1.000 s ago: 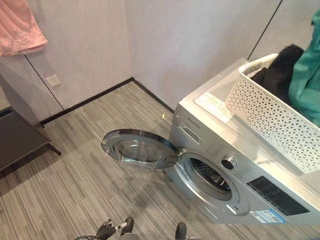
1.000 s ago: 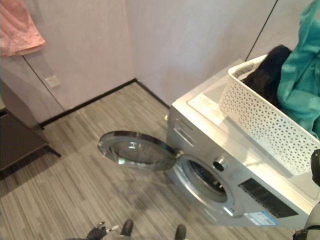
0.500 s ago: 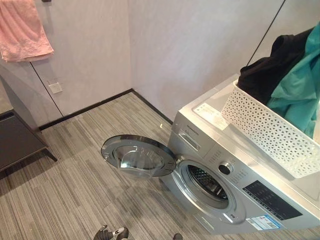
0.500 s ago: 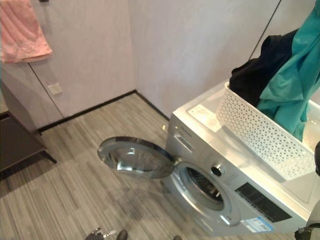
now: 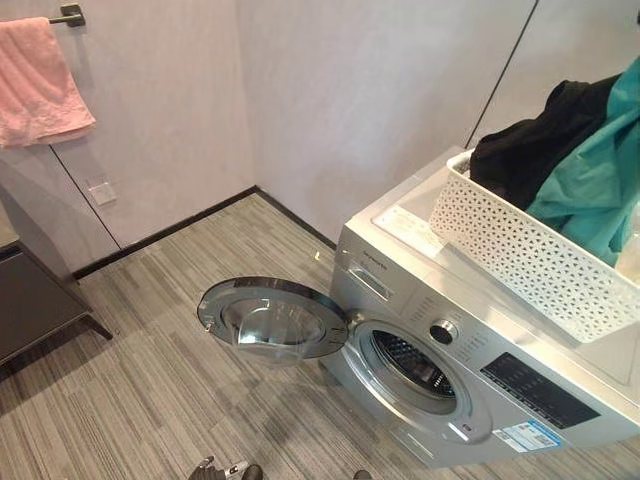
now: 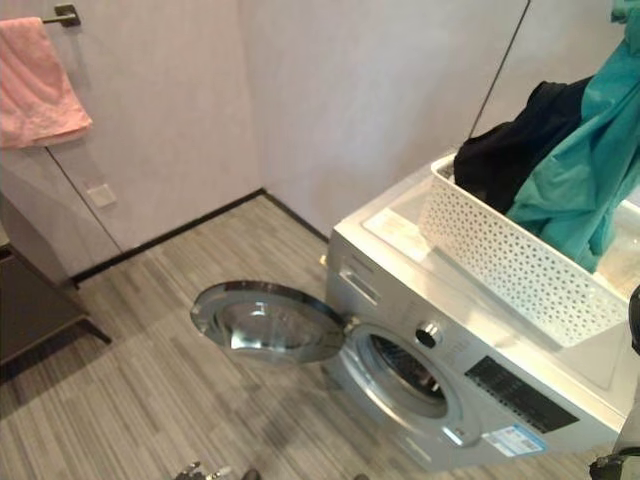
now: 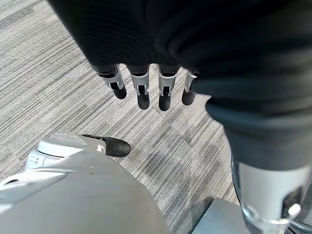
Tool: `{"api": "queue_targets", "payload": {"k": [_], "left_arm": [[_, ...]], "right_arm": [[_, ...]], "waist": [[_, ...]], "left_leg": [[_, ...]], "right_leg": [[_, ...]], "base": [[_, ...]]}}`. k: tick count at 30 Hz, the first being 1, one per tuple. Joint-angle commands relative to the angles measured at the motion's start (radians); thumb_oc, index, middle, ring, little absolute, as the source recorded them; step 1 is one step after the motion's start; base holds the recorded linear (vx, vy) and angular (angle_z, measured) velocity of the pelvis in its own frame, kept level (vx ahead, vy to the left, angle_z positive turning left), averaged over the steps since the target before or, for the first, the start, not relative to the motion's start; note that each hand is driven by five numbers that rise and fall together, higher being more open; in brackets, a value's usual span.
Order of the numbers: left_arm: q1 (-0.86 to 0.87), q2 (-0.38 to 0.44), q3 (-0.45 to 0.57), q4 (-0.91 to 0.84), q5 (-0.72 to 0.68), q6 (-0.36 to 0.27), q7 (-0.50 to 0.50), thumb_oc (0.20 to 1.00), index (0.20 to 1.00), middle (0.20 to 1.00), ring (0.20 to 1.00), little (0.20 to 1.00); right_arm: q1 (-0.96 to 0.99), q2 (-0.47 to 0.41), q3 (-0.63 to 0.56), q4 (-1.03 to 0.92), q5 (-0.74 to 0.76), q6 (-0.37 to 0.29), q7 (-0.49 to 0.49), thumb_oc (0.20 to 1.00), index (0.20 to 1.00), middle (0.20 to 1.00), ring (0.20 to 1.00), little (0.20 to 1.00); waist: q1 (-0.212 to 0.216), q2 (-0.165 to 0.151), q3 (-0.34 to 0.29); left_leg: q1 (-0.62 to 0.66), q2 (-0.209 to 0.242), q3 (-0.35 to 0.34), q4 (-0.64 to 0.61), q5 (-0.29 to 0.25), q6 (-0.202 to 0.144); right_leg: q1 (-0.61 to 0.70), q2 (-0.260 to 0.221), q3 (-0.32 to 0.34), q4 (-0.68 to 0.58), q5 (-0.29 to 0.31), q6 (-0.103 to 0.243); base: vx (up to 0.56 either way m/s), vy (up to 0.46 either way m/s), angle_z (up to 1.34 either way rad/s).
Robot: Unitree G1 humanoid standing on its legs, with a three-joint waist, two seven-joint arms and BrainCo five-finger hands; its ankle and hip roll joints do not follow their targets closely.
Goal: Grab the laundry basket,head to the washer,open it,put in the laundry and shut it.
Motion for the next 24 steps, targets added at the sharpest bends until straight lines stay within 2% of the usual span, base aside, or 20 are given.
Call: {"api": "queue_targets", "payload": {"k": [1, 4, 12, 20, 24], "left_arm": [[-0.039, 0.041, -0.021, 0.079, 0.017, -0.015, 0.002, 1.000, 1.000, 1.000, 1.000, 1.000], [-0.040, 0.038, -0.024, 0.074, 0.016, -0.017, -0.002, 1.000, 1.000, 1.000, 1.000, 1.000], [-0.038, 0.030, -0.032, 0.071, 0.019, -0.015, -0.005, 1.000, 1.000, 1.000, 1.000, 1.000], [-0.030, 0.027, -0.034, 0.072, 0.014, -0.010, -0.007, 1.000, 1.000, 1.000, 1.000, 1.000], [-0.025, 0.030, -0.030, 0.071, 0.012, -0.011, -0.005, 1.000, 1.000, 1.000, 1.000, 1.000]], "right_arm": [[-0.111, -0.066, 0.032, -0.025, -0.032, -0.050, -0.005, 0.200, 0.200, 0.200, 0.200, 0.200], [-0.084, -0.048, 0.058, -0.030, -0.081, -0.037, 0.026, 0.200, 0.200, 0.200, 0.200, 0.200], [-0.026, 0.030, 0.032, 0.008, -0.133, -0.027, 0.039, 0.200, 0.200, 0.200, 0.200, 0.200], [-0.014, 0.094, 0.043, 0.115, -0.230, 0.001, 0.055, 0.200, 0.200, 0.200, 0.200, 0.200], [0.008, 0.113, 0.019, 0.135, -0.226, 0.002, 0.053, 0.200, 0.200, 0.200, 0.200, 0.200]], "waist": [[0.012, -0.067, -0.008], [0.011, -0.067, -0.005], [0.018, -0.064, -0.001], [0.041, -0.066, 0.012], [0.056, -0.064, 0.015]], "left_leg": [[0.140, -0.021, 0.111, 0.007, -0.117, 0.053], [0.139, -0.023, 0.112, 0.008, -0.117, 0.054], [0.138, -0.026, 0.110, 0.007, -0.116, 0.057], [0.125, -0.026, 0.088, 0.005, -0.103, 0.053], [0.120, -0.028, 0.082, 0.005, -0.102, 0.054]], "right_leg": [[0.000, -0.050, 0.083, 0.014, -0.059, 0.041], [-0.002, -0.052, 0.085, 0.015, -0.058, 0.041], [-0.001, -0.053, 0.084, 0.016, -0.057, 0.040], [0.005, -0.052, 0.064, 0.009, -0.060, 0.036], [0.005, -0.052, 0.060, 0.005, -0.057, 0.037]], "base": [[0.00, 0.019, -0.04], [0.00, 0.000, 0.00], [0.00, 0.000, 0.00], [0.00, 0.000, 0.00], [0.00, 0.000, 0.00]]}}
